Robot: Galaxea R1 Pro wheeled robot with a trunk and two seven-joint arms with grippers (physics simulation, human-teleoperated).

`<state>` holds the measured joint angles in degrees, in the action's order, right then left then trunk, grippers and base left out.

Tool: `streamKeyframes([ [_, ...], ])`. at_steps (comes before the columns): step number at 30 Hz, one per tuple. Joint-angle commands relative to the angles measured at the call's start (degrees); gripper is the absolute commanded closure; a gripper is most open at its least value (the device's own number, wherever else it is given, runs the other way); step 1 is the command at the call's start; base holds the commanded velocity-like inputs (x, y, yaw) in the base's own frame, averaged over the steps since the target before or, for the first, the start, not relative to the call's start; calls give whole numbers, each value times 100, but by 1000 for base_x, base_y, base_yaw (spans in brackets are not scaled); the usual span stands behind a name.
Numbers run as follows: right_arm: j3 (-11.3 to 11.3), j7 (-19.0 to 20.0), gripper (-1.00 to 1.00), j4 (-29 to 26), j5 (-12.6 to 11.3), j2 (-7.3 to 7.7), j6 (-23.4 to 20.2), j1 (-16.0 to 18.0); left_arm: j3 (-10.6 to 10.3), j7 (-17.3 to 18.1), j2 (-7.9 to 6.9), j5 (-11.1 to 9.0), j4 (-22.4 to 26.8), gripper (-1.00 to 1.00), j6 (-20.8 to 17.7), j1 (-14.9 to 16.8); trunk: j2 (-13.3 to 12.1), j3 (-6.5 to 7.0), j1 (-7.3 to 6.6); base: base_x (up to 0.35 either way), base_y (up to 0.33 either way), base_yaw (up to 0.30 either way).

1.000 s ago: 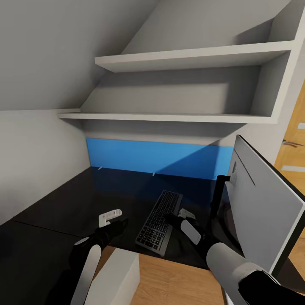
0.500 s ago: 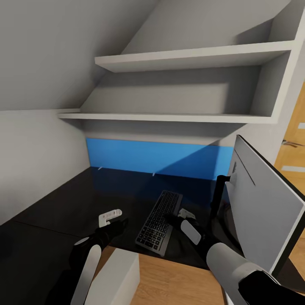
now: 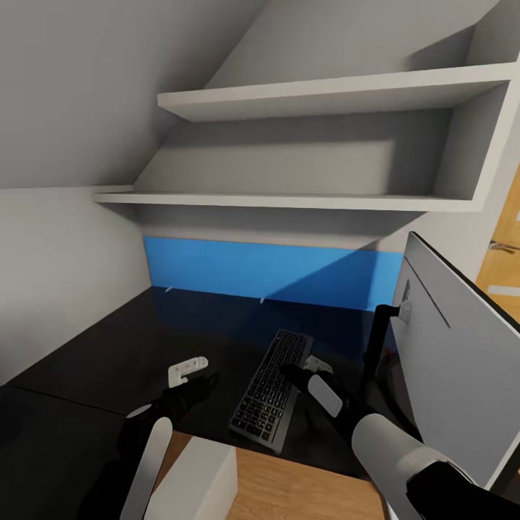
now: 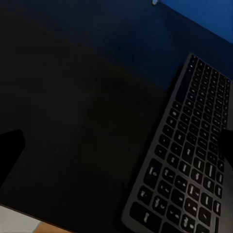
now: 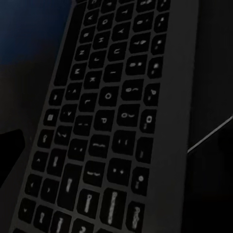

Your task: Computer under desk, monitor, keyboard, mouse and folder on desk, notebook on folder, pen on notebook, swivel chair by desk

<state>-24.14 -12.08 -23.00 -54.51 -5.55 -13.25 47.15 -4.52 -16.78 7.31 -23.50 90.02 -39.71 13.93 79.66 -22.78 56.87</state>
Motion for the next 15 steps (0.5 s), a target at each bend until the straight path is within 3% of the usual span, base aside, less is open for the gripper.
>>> streamKeyframes([
  [1, -45, -47, -100, -12, -42, 5, -11, 5, -2, -52, 0, -62, 8, -100, -17, 4, 4, -7, 0, 20, 0, 0],
  [12, -72, -63, -100, -7, -29, -3, -3, 5, 3, -50, -9, -67, 31, -100, -27, 4, 4, -7, 0, 7, 0, 0],
  [15, -131, -92, -100, -5, 66, -10, -3, 5, 9, -52, -15, -71, 52, -100, -31, 4, 4, -7, 0, 1, 0, 0],
])
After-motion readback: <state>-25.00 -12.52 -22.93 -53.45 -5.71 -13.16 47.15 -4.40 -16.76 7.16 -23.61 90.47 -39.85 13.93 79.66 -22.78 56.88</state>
